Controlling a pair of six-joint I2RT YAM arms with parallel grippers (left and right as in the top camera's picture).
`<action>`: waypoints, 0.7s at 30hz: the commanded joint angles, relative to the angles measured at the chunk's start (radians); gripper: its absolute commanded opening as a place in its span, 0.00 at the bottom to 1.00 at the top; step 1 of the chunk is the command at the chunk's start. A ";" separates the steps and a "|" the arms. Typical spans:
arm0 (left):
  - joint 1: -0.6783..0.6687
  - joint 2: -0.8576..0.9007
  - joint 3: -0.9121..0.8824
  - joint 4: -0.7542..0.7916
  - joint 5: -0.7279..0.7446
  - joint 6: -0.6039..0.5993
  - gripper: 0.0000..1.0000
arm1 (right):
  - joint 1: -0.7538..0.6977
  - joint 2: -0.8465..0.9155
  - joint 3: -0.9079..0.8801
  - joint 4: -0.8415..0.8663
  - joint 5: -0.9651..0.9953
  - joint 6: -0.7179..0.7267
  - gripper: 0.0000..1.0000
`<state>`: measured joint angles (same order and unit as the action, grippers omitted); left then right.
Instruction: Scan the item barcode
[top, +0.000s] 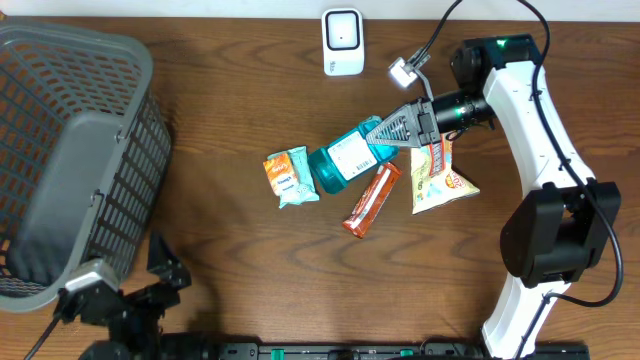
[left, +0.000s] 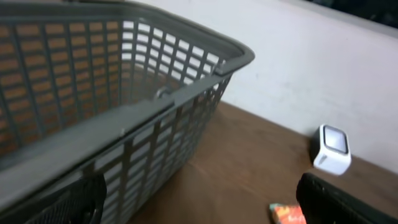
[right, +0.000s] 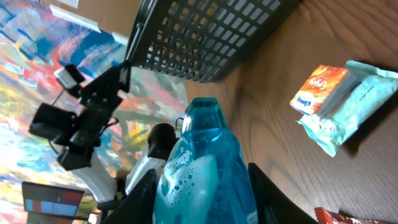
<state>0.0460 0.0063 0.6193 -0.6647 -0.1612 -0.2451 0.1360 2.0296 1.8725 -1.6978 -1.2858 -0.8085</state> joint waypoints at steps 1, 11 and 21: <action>0.003 -0.002 -0.054 0.076 -0.008 -0.062 0.98 | 0.021 -0.036 0.024 -0.004 -0.112 -0.005 0.05; 0.003 -0.002 -0.115 0.076 -0.008 -0.067 0.98 | 0.060 -0.036 0.024 -0.004 -0.111 -0.019 0.05; 0.003 -0.002 -0.118 -0.121 -0.008 -0.067 0.98 | 0.064 -0.036 0.024 0.000 -0.078 -0.019 0.06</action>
<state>0.0460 0.0067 0.5056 -0.7677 -0.1635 -0.3111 0.1951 2.0296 1.8725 -1.6970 -1.2915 -0.8177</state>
